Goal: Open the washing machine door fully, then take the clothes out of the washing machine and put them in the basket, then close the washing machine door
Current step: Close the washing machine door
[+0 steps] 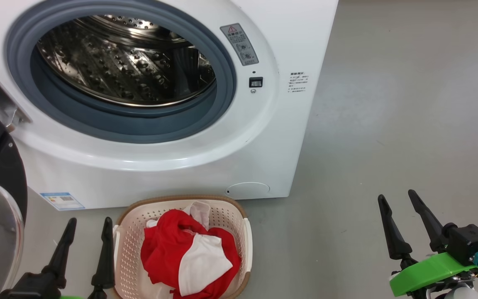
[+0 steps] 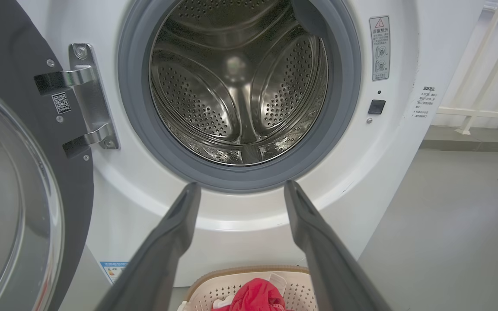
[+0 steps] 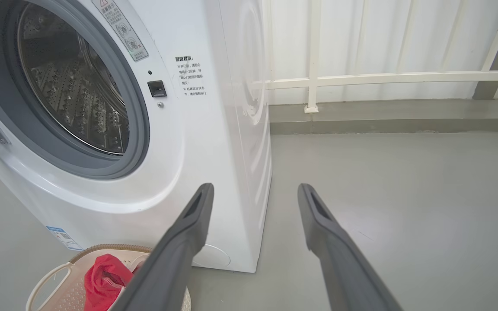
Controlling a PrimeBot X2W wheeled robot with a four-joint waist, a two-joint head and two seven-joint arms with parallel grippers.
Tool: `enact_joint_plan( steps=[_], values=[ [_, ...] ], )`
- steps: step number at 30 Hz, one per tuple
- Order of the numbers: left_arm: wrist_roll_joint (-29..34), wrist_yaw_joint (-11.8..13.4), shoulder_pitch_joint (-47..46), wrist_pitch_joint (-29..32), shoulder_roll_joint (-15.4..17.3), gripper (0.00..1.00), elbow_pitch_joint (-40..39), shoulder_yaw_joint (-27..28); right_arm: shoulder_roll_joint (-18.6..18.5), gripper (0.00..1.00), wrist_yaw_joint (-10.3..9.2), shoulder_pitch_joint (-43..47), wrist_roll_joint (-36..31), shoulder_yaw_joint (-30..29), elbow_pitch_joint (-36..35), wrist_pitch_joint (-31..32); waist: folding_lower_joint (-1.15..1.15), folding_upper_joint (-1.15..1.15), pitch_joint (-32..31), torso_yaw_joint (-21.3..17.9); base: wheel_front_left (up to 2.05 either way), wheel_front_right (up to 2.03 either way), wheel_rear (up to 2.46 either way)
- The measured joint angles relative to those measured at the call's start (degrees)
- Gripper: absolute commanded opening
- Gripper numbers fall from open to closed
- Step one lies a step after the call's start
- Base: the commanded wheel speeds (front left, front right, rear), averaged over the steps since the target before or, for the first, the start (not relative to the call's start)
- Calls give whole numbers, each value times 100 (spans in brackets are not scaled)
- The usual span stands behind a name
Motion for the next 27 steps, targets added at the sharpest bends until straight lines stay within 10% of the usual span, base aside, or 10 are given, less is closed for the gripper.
enact_joint_plan(
  steps=[27],
  values=[
    [-19, 0, 34, 0, 19, 100, -132, -154, 13, 100, 0, 3, 0, 5, 7, 0, 0, 0, 40, 47, -95, 94, 1]
  ],
)
